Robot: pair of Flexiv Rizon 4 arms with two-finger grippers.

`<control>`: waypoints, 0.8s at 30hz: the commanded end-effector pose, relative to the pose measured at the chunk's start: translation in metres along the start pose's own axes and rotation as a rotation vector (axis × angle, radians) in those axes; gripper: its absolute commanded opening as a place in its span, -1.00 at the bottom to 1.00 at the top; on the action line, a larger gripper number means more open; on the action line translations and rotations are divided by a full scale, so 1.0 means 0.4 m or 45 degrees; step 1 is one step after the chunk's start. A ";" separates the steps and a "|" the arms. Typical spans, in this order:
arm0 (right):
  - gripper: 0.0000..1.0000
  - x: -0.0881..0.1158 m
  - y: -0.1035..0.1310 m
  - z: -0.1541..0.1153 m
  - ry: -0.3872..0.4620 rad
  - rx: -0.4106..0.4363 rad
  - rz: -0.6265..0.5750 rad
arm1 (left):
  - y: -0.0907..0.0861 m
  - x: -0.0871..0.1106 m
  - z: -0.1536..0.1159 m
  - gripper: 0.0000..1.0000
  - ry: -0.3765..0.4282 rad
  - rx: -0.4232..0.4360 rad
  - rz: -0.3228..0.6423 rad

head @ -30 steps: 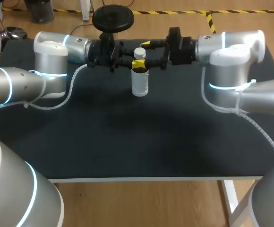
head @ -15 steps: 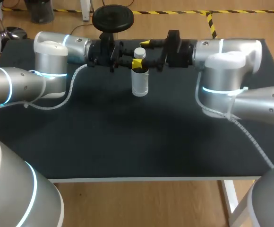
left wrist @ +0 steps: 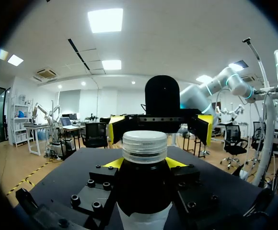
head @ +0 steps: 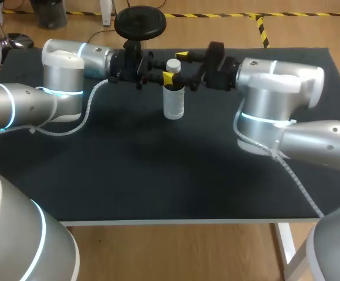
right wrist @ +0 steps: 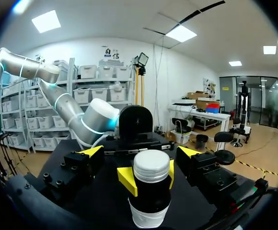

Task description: Unscrew the bottle cap

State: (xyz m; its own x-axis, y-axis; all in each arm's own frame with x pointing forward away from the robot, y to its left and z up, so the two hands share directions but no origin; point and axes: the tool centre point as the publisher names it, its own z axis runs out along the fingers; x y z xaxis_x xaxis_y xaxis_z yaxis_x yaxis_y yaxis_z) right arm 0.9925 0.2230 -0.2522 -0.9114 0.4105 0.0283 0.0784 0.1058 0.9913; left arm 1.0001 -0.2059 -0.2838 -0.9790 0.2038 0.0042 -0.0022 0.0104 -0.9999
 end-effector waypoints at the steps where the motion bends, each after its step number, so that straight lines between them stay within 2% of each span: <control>1: 1.00 -0.002 0.000 0.024 -0.101 -0.018 0.011 | 0.001 -0.004 0.000 -1.00 0.005 0.001 0.000; 13: 1.00 -0.021 0.007 0.035 -0.228 -0.064 -0.014 | 0.001 -0.004 0.000 -1.00 0.005 0.001 0.000; 24: 1.00 -0.017 0.003 0.033 -0.281 -0.077 -0.007 | 0.001 -0.004 0.000 -1.00 0.005 0.001 0.000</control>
State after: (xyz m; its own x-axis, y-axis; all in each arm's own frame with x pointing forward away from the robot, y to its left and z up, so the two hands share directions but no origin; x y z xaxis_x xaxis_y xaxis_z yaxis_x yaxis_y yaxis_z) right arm 1.0080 0.2301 -0.2510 -0.8519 0.5237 0.0077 0.0485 0.0643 0.9968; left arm 1.0001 -0.2059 -0.2838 -0.9790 0.2038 0.0042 -0.0022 0.0104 -0.9999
